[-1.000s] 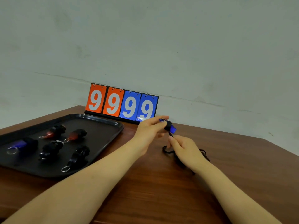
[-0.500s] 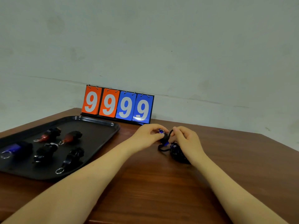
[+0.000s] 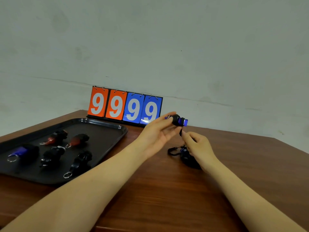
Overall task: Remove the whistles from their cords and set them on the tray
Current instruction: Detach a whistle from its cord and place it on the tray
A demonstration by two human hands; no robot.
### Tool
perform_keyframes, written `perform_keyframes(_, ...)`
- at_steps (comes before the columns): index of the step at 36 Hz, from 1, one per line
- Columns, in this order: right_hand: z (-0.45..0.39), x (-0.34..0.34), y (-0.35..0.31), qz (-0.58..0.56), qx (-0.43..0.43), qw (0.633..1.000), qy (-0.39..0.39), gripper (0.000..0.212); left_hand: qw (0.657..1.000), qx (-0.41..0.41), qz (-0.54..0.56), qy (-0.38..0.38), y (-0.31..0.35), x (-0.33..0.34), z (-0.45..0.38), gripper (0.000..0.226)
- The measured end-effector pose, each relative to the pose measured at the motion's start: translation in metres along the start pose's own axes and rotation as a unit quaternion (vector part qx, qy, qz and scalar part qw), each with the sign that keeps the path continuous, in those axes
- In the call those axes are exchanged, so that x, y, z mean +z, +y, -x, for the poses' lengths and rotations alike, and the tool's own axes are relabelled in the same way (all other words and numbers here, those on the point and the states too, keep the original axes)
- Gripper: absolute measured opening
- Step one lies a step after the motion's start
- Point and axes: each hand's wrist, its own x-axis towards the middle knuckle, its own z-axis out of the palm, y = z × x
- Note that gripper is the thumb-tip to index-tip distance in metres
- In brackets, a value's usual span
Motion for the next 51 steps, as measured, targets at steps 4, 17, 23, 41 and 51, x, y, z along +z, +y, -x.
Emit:
perform_keyframes(4,0.001,0.004,0.004,0.084,-0.05,0.995,-0.016,0.04,0.998,0.036,-0.024,0.056,-0.004,-0.011,-0.005,0.019)
perform_keyframes(17,0.006,0.008,-0.001,0.206,-0.118,0.967,-0.089,0.026,0.791,0.088,-0.604,0.05,-0.006,-0.031,-0.015,0.021)
perform_keyframes(23,0.002,-0.002,0.001,0.14,-0.093,0.985,0.025,0.03,0.857,0.023,-0.515,-0.008,-0.003,-0.023,-0.007,0.021)
perform_keyframes(41,-0.002,-0.006,-0.01,-0.119,0.094,0.987,-0.058,0.03,0.996,-0.039,-0.061,0.053,-0.015,-0.009,-0.002,0.016)
perform_keyframes(51,-0.001,0.001,0.001,0.22,-0.052,0.969,-0.104,0.025,0.986,0.0,-0.018,0.166,-0.02,-0.013,-0.004,0.011)
